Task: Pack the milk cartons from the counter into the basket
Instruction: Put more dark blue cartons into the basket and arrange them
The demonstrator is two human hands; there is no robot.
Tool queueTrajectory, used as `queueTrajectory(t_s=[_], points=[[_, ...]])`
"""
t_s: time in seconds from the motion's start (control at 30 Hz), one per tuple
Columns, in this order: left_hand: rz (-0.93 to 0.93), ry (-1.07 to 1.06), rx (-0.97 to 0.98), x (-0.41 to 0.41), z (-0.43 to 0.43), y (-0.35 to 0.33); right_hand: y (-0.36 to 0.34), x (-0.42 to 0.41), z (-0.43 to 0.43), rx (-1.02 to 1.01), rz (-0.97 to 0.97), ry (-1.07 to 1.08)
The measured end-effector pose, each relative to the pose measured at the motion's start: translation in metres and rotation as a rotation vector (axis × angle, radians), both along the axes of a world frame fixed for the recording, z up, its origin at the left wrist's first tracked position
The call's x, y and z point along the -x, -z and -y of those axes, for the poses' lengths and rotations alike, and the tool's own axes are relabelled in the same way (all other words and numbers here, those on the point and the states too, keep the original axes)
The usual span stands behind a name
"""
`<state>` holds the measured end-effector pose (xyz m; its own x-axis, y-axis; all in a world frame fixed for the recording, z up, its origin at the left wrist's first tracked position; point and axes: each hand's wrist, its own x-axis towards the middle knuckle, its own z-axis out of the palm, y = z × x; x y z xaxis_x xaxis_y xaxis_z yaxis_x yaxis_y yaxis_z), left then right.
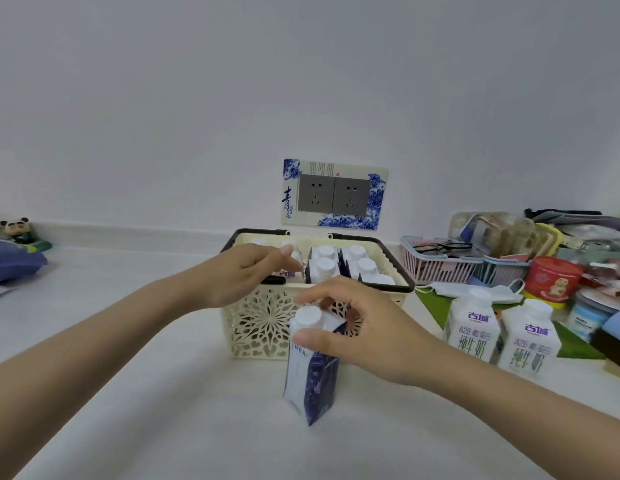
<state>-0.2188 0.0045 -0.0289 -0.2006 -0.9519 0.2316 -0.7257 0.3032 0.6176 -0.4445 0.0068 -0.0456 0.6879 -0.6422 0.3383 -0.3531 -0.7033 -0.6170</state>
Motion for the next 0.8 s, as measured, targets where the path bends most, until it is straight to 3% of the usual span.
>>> queueTrajectory(t_s=[0.43, 0.53, 0.63, 0.8], points=[[0.156, -0.193, 0.007, 0.003, -0.023, 0.001, 0.007, -0.013, -0.006, 0.003, -0.048, 0.12], [0.141, -0.18, 0.017, 0.001, -0.022, 0.002, 0.002, -0.01, -0.007, -0.12, 0.005, 0.082], [0.043, -0.113, -0.004, -0.002, -0.021, 0.001, -0.018, -0.001, -0.005, -0.269, 0.089, 0.013], [-0.2, -0.037, -0.004, -0.005, -0.012, -0.012, -0.084, 0.011, 0.018, -0.181, 0.252, -0.07]])
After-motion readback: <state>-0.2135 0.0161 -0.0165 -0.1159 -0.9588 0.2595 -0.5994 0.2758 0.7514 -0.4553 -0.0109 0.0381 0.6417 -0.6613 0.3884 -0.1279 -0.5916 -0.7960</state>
